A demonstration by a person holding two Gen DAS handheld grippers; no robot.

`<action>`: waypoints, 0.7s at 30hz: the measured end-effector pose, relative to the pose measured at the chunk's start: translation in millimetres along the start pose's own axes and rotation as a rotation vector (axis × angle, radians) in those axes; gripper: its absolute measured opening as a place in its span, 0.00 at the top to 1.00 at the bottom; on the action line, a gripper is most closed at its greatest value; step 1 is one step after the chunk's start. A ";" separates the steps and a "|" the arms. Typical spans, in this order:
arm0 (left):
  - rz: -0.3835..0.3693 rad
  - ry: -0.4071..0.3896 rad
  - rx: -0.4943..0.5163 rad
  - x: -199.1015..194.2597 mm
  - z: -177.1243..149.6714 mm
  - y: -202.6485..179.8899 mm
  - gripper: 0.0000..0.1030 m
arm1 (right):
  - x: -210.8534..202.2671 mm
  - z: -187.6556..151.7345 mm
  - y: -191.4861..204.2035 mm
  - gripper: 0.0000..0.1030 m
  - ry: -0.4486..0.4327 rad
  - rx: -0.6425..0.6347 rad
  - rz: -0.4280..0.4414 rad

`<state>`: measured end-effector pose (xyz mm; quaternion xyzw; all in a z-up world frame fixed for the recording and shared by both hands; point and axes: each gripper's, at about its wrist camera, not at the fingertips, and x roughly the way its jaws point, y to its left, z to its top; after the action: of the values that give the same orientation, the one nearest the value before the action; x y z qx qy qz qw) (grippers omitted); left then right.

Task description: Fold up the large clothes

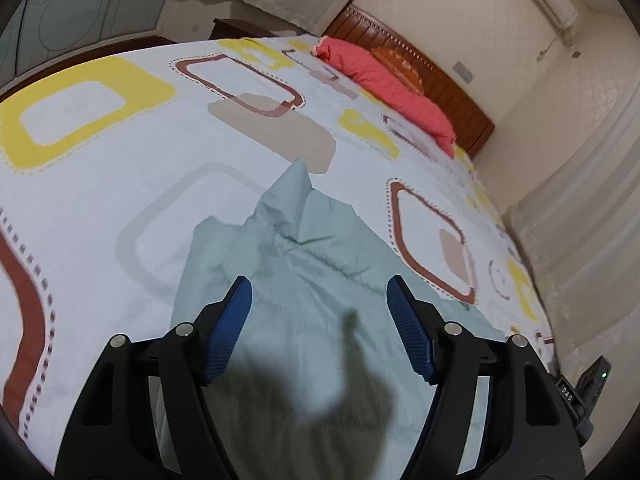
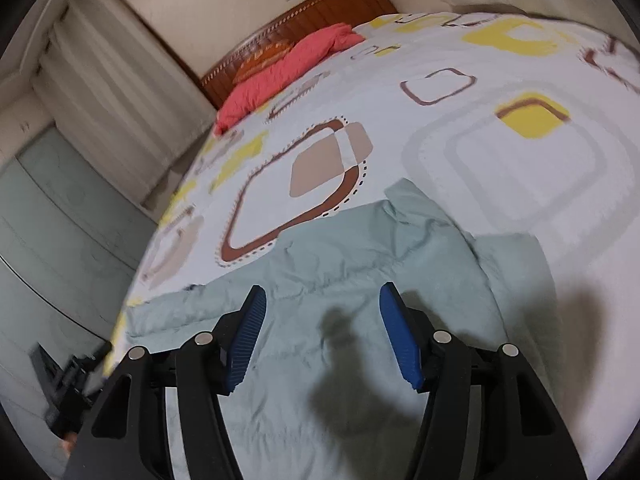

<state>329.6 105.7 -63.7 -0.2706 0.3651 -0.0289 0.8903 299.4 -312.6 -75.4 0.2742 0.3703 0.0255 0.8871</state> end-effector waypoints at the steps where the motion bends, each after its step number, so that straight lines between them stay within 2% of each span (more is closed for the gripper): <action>1: 0.015 0.003 0.003 6.2 3.7 -1.2 0.32 | 5.4 2.3 3.4 0.43 0.002 -0.024 -0.026; 5: 0.067 0.011 0.011 27.1 11.9 -4.0 0.32 | 30.3 12.3 14.5 0.43 0.024 -0.111 -0.111; 12: 0.186 0.045 0.111 68.2 8.5 -4.8 0.32 | 72.9 8.3 9.7 0.44 0.103 -0.180 -0.223; 17: 0.196 0.050 0.135 86.8 5.9 -2.7 0.32 | 84.3 4.6 6.0 0.44 0.094 -0.188 -0.242; 21: 0.226 0.058 0.163 86.2 7.7 -9.2 0.32 | 84.9 4.8 7.8 0.43 0.089 -0.194 -0.248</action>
<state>399.2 79.9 -109.2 -0.1535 0.4151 0.0340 0.8961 365.3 -287.2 -123.3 0.1380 0.4361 -0.0366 0.8885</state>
